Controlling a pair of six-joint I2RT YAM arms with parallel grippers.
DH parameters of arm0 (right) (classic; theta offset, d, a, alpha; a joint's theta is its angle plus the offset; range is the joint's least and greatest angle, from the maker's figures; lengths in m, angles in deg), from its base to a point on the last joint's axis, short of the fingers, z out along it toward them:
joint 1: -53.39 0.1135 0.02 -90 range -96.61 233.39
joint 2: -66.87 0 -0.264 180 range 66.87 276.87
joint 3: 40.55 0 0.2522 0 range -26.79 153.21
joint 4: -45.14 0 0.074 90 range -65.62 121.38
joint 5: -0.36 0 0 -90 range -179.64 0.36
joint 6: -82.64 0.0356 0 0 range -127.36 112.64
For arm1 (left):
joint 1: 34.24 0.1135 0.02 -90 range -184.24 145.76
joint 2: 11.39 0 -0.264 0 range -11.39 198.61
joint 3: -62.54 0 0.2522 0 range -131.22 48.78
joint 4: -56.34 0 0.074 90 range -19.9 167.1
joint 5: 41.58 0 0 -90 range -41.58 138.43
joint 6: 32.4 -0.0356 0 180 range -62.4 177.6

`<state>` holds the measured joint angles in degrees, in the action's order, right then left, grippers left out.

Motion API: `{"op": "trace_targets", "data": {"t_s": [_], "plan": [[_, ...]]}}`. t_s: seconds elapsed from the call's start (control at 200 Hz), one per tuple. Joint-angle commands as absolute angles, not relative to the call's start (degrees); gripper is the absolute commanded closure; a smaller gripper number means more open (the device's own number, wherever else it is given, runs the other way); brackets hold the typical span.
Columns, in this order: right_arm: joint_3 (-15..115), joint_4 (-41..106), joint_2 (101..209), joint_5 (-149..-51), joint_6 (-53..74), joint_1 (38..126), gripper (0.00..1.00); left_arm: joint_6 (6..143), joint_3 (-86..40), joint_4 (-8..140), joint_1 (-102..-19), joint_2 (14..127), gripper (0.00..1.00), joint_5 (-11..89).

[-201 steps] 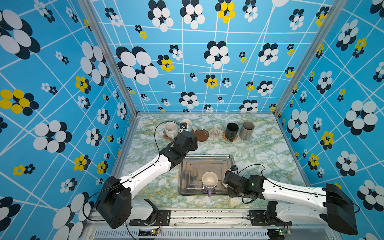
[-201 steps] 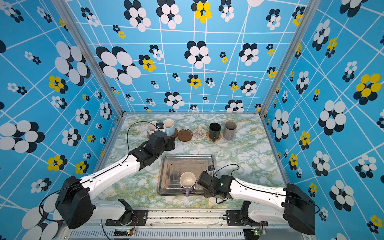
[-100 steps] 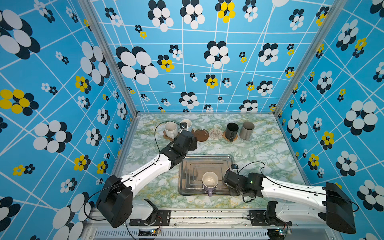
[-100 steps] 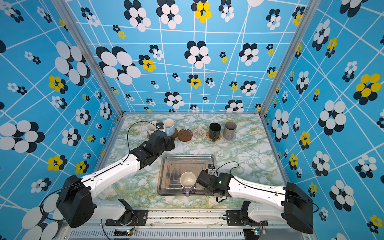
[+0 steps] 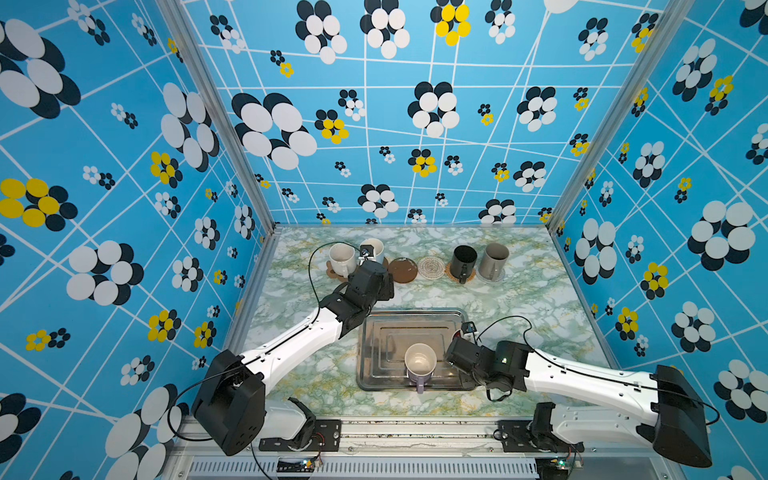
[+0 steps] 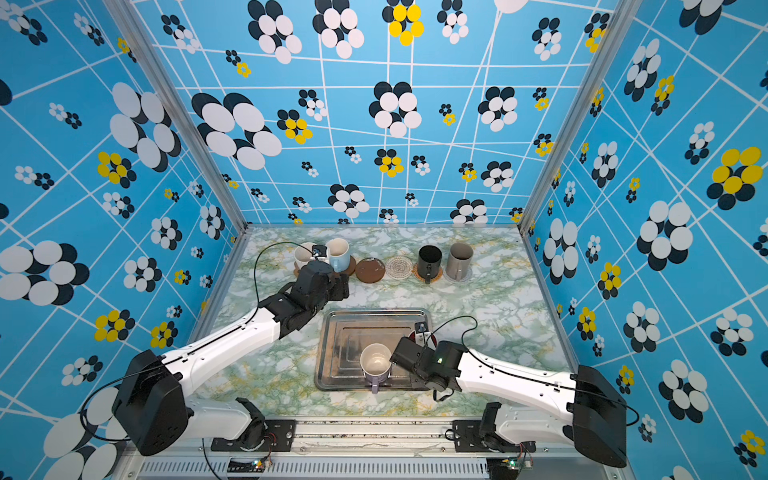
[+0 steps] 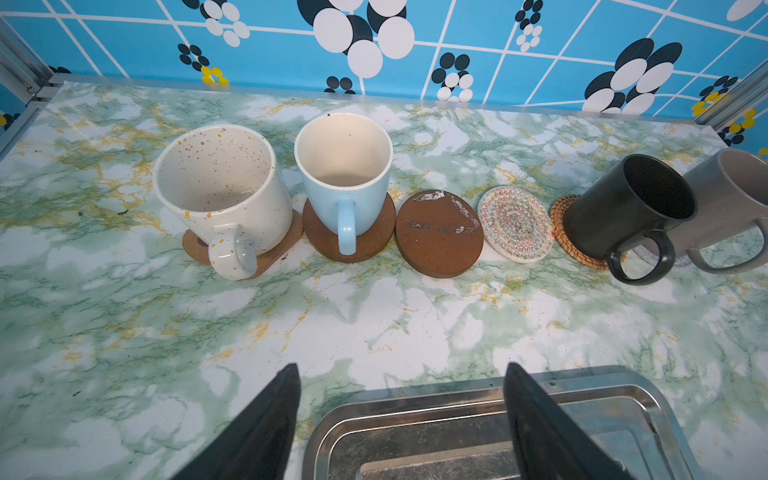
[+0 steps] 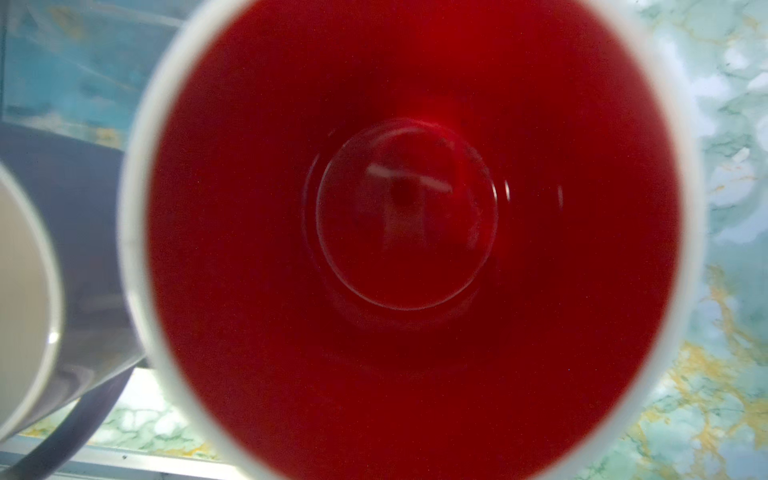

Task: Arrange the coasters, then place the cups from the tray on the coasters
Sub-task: 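Lower the right gripper into the red-lined mug and grasp it, then lift the red-lined mug out of the tray toward the coasters with the right gripper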

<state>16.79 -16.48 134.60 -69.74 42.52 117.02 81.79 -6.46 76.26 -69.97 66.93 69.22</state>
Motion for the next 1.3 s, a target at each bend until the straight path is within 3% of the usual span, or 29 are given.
{"op": "trace_targets", "data": {"t_s": [0.0, 0.35, 0.71, 1.295], "plan": [[19.7, -17.1, 134.4, -65.5, 40.8, 117.1, 1.0, 81.7, -7.9, 76.5, -69.4, 68.1, 0.22, 68.9], [23.5, -15.6, 135.3, -63.8, 35.7, 116.3, 1.0, 81.9, -7.9, 76.6, -68.8, 68.4, 0.22, 68.7], [28.0, -11.0, 137.7, -67.3, 26.5, 109.7, 1.0, 81.7, -7.6, 76.4, -68.2, 68.2, 0.22, 68.7], [42.4, -6.2, 152.2, -74.1, 12.6, 98.7, 1.0, 82.1, -7.0, 76.4, -66.9, 68.1, 0.22, 68.4]]}}
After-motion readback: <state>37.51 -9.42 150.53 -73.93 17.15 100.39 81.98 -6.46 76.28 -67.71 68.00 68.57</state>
